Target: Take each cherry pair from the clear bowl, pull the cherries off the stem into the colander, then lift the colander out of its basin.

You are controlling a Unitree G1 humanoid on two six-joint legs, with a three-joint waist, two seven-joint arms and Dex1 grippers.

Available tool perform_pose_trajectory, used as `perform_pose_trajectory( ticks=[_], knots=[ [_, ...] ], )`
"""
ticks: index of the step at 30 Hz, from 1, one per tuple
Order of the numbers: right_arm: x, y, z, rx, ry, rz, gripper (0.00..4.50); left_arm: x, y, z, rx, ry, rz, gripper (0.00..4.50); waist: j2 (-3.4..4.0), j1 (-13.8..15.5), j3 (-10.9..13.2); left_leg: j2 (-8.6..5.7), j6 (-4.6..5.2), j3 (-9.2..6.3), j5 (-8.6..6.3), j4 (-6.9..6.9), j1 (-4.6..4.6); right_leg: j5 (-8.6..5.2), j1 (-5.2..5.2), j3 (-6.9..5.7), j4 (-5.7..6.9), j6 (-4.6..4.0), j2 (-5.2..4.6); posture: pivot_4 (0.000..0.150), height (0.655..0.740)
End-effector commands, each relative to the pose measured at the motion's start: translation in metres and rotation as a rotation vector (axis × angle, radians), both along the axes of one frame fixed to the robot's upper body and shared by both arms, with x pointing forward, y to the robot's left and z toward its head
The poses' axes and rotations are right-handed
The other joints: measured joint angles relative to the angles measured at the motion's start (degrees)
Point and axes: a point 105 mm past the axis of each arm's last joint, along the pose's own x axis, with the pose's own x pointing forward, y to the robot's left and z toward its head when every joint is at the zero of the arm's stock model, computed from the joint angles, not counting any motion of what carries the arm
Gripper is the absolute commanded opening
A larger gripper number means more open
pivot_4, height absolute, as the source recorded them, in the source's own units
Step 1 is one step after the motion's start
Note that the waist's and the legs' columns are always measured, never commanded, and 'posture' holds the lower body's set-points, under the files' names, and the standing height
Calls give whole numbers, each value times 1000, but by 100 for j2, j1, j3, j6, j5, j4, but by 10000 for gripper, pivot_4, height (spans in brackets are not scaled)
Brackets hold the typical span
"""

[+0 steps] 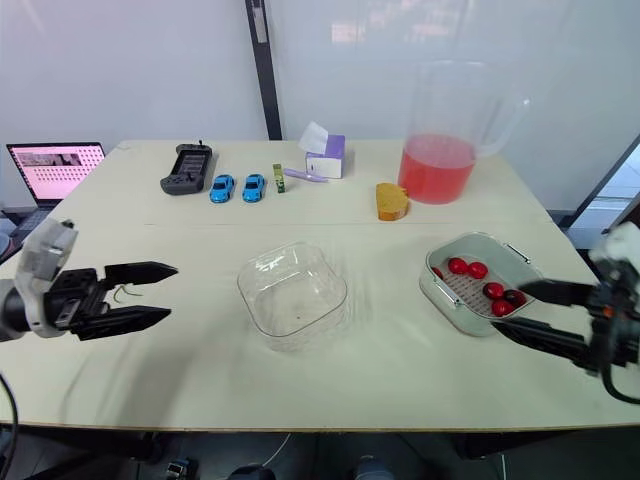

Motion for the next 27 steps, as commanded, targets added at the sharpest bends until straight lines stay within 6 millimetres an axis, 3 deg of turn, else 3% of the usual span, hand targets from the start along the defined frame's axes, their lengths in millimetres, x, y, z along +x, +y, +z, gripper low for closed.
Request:
perform_pose_trajectory(
  ticks=[1, 4, 10, 18, 27],
  knots=[
    [18, 23, 12, -21, 13, 53, 45000, -6, -24, 15, -22, -73, -102, 44765, 3, 3, 2, 0, 0, 0, 0, 3, -1, 0, -1, 0, 0, 1, -2, 1500, 7400],
    [45, 22, 5, -51, 76, -55, 45000, -8, -36, 21, -45, -105, -151, 44765, 0, 11, 2, 1, 0, -4, 0, 8, -4, 1, -3, -4, 0, 0, -1, 1500, 7400],
    [77, 23, -22, -125, 218, -201, 45000, -10, -53, 20, -73, -127, -215, 44765, 1, 6, 2, -2, 0, -1, 0, 5, -17, 1, -21, 0, 3, 0, -3, 1500, 7400],
    [91, 28, -34, -141, 260, -228, 45000, -11, -61, 17, -142, -109, -208, 44765, 2, 8, 3, -2, 0, -2, 0, 6, -19, 1, -24, -1, 7, 0, -2, 1500, 7400],
    [95, 11, -44, -186, 258, -266, 45000, -15, -57, 15, -158, -93, -171, 44765, 1, 11, 2, -2, 1, -2, 0, 8, -19, 1, -23, -1, 8, 0, -2, 1500, 7400]
  ],
)
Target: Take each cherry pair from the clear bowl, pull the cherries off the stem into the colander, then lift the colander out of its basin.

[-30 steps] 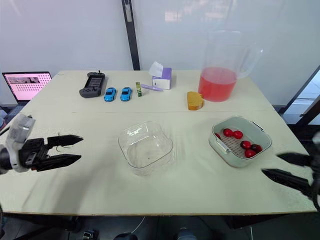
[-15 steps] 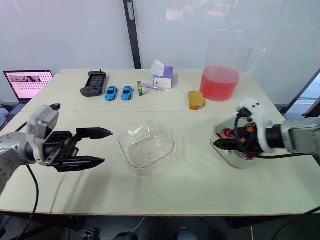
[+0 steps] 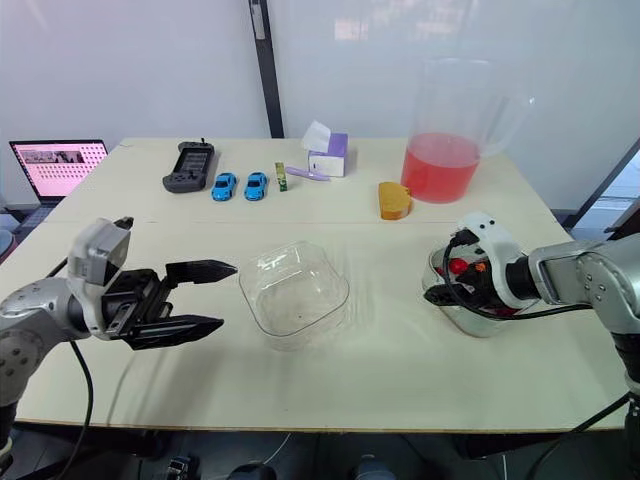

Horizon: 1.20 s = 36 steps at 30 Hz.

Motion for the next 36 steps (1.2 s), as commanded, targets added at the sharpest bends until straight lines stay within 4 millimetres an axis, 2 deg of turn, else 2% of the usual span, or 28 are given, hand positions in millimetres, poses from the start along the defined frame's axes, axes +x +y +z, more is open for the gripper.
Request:
perform_pose_trajectory(
  ticks=[1, 10, 13, 19, 20, 27, 36],
  knots=[
    [2, -6, 7, -14, -39, -10, 45000, -6, 1, 7, -8, -24, 1, 44765, 0, -2, 0, 0, 0, 0, 0, 0, 1, 0, 0, 0, 0, 0, 0, 1500, 7400],
    [2, -5, -5, -32, -21, 2, 45000, -6, 1, 10, -32, -21, 15, 44765, 0, -5, 0, 0, 1, 0, 0, -1, 0, 0, 0, 0, 0, 0, 1, 1500, 7400],
    [4, -5, -2, -28, -31, 2, 35648, -6, 1, 10, -36, -11, 19, 45000, 0, -6, 0, 0, 1, 0, 0, -2, 0, 0, -1, 0, 0, 0, 1, 1500, 7400],
    [4, -1, 1, -29, -31, 19, 5511, -5, 1, 9, -52, 2, 27, 45000, -1, -10, 0, 0, 1, 0, 0, -1, 1, 0, -1, 0, 0, 0, 1, 1500, 7400],
    [4, 0, 0, -32, -29, 21, 1933, -5, 1, 9, -53, 3, 29, 45000, -6, -12, -3, 0, 1, 0, 0, -1, 1, 0, 0, 0, 0, 0, 0, 1500, 7400],
    [4, 3, 5, -18, -34, 29, 1889, -3, 2, 12, -63, 5, 35, 45000, -8, -15, -5, 1, 1, 0, 0, -1, 3, 0, 1, 1, 0, 0, 2, 1500, 7400],
    [1, 2, -1, -15, -1, -1, 1889, 1, 0, 14, -69, 7, 37, 45000, -8, -14, -5, 1, 1, -1, 0, 0, 3, 0, 2, 0, 0, 0, 2, 1500, 7400]
  ],
)
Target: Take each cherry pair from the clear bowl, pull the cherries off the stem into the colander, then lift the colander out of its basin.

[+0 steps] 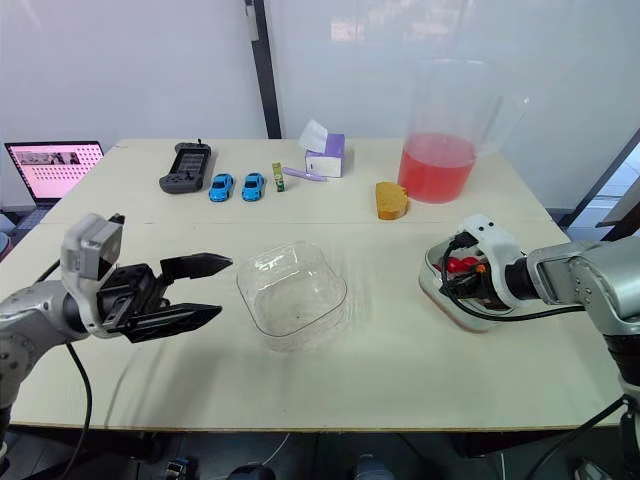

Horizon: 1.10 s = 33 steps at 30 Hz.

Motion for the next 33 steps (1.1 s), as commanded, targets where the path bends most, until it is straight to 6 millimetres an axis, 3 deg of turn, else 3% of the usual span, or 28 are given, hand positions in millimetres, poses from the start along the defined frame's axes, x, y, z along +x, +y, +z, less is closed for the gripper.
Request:
perform_pose_trajectory(
  ticks=[1, 9, 27, 33],
  knots=[
    [-1, 3, 7, 16, -16, -7, 1889, -2, -1, 9, -13, -30, -9, 45000, 0, -1, 0, 0, 0, 0, 0, 0, 0, 0, 0, 0, 0, 0, 0, 1500, 7400],
    [-6, 7, 26, 36, -56, -9, 1889, -2, -2, 9, -16, -18, -16, 45000, 1, 8, 1, -1, 0, 0, 0, -1, -1, 0, -1, 0, 0, 0, -1, 1500, 7400],
    [-19, 2, 31, -49, -85, 14, 1889, 0, -10, 10, -37, -20, -40, 45000, 4, 9, 3, -1, 0, 2, 0, -4, -3, 0, -5, 1, 0, 0, -1, 1500, 7400],
    [-22, 2, 42, -85, -125, 68, 1889, 2, -12, 11, -44, -20, -43, 45000, 5, 9, 3, -1, 0, 1, 0, -4, -3, 0, -4, 1, 0, 0, -1, 1500, 7400]
  ],
)
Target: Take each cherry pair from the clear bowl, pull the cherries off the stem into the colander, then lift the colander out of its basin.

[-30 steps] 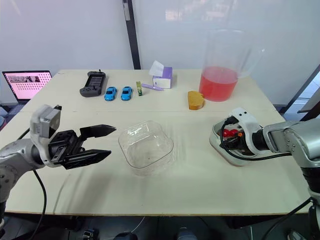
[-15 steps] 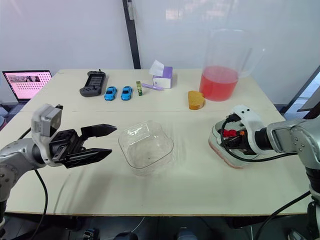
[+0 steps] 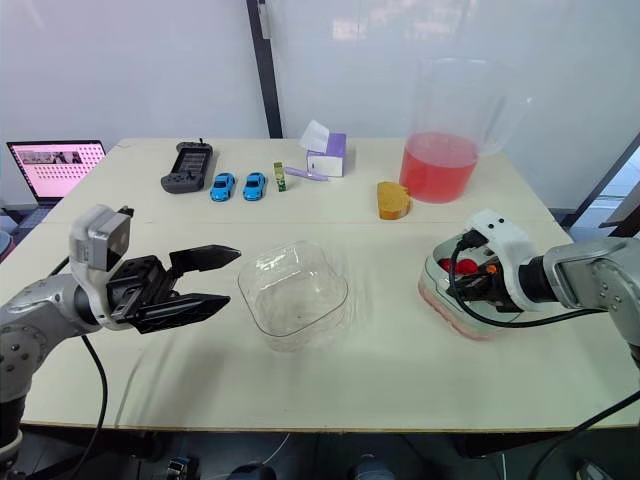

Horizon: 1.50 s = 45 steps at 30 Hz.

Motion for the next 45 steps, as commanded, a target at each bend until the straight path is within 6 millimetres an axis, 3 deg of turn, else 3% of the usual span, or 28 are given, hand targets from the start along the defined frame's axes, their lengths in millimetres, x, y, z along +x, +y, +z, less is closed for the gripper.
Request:
perform_pose_trajectory(
  ticks=[1, 18, 33, 38, 45],
  knots=[
    [-1, 1, 21, -25, -83, 38, 1889, -1, -3, 5, -6, -22, -14, 45000, 0, 0, 0, 0, 0, 0, 0, 0, 0, 0, 0, 0, 0, 0, 0, 1500, 7400],
    [-7, -3, 40, -67, -119, 71, 1889, 0, -3, 22, -91, -50, -25, 45000, 2, 2, 2, 0, 0, 0, 0, 1, 0, 0, 0, 0, 0, 0, 0, 1500, 7400],
    [-7, 1, 64, -50, -169, 91, 1889, 20, 6, 15, -48, -67, 123, 45000, 5, 1, 3, 0, 0, 2, 0, -1, 0, 0, -2, 1, -1, 0, -1, 1500, 7400],
    [-2, 11, 79, -35, -211, 127, 1889, 27, 14, 8, 25, -101, 193, 45000, 6, -14, 4, 0, 0, 2, 0, -2, 0, 0, -3, 1, 0, 0, 0, 1500, 7400],
    [10, 41, 96, -15, -251, 237, 1889, 34, 20, 5, 135, -196, 258, 45000, 7, -7, 5, 0, 0, 3, 0, -3, -1, 0, -8, 2, -1, 0, -1, 1500, 7400]
  ],
)
